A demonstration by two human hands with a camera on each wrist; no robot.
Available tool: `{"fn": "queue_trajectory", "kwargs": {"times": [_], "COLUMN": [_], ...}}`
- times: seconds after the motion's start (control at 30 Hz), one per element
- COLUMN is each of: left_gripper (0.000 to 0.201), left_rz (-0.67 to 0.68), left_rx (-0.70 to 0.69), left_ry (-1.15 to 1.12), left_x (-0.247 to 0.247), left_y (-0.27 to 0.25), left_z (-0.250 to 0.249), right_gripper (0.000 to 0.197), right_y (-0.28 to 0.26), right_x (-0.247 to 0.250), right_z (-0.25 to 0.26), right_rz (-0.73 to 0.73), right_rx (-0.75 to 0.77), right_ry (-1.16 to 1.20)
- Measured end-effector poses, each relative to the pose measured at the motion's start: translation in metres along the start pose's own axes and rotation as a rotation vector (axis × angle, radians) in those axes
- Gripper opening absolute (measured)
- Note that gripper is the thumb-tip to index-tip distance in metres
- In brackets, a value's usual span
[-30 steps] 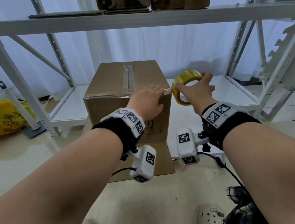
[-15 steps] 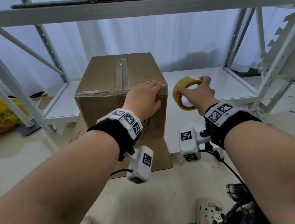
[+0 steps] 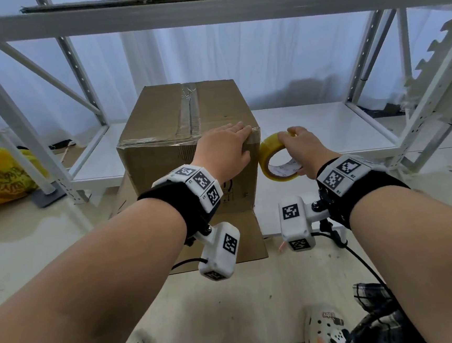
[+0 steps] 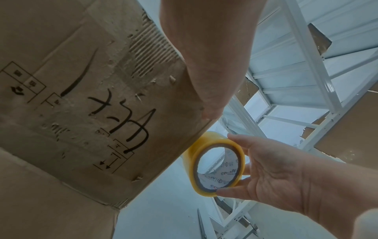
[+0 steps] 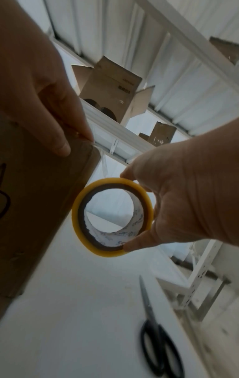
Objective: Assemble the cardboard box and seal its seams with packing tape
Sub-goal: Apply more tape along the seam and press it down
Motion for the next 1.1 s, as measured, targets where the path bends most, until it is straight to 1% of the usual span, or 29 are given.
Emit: {"fn": "queue_trajectory", "kwargs": {"times": [0.13,0.23,0.3,0.33,0.37,0.4,0.43,0.47,0.5,0.53,0.57,0.63,0.67,0.77,0.83,0.93,1.1], "left_gripper": [0.056,0.058,0.061,0.063,0.064,0.064,0.062,0.058,0.054,0.048,0.043,0.035,0.034,0.038,0.045,0.049,0.044], "left_rz": [0.016,0.026,0.057,0.082,0.105,0.113,0.101,0.071,0.038,0.016,0.011,0.008,0.014,0.062,0.085,0.045,-0.079], "left_rx": [0.001,-0.001,-0.015,-0.025,-0.032,-0.036,-0.035,-0.031,-0.022,-0.010,0.002,0.033,0.054,0.160,0.224,0.288,0.376], "left_ry": [-0.003,0.012,0.026,0.029,0.029,0.029,0.034,0.048,0.067,0.080,0.084,0.087,0.082,0.091,0.096,0.020,-0.144], "left_x": [-0.002,-0.001,0.000,0.002,0.003,0.004,0.006,0.009,0.011,0.015,0.019,0.025,0.028,0.036,0.041,0.042,0.033], "left_y": [0.002,0.001,0.000,-0.001,-0.002,-0.002,-0.003,-0.005,-0.010,-0.016,-0.025,-0.047,-0.058,-0.093,-0.112,-0.126,-0.125], "left_z": [0.000,0.001,0.000,0.000,0.000,0.001,0.003,0.006,0.011,0.017,0.023,0.042,0.052,0.086,0.101,0.110,0.132], "right_gripper": [0.052,0.052,0.051,0.049,0.046,0.044,0.044,0.045,0.047,0.050,0.054,0.058,0.056,0.039,0.035,0.038,0.031], "right_y": [0.000,-0.002,-0.007,-0.013,-0.022,-0.032,-0.042,-0.052,-0.060,-0.065,-0.066,-0.068,-0.070,-0.080,-0.083,-0.079,-0.062], "right_x": [0.001,0.001,0.001,0.000,0.000,-0.003,-0.008,-0.014,-0.021,-0.029,-0.034,-0.041,-0.043,-0.057,-0.068,-0.081,-0.081], "right_z": [0.000,0.001,0.007,0.014,0.023,0.034,0.045,0.053,0.059,0.062,0.063,0.064,0.064,0.068,0.069,0.066,0.061], "right_rz": [-0.017,-0.019,-0.069,-0.140,-0.217,-0.253,-0.219,-0.128,-0.020,0.057,0.075,-0.009,-0.055,-0.177,-0.275,-0.345,-0.294], "right_rx": [0.057,0.064,0.091,0.144,0.240,0.375,0.517,0.623,0.686,0.705,0.705,0.709,0.720,0.806,0.830,0.837,0.861], "right_ry": [-0.050,-0.088,-0.191,-0.249,-0.274,-0.255,-0.220,-0.203,-0.225,-0.297,-0.400,-0.619,-0.706,-0.928,-1.035,-0.997,-0.864]}}
Point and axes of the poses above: each hand's wrist, its own y-axis towards the middle knuckle, its own x-axis out of the back of the hand, z = x × y, the point moved 1 cm from there along y, towards the middle knuckle, and after that the axes turned 14 degrees about -x, right-handed, at the moved point
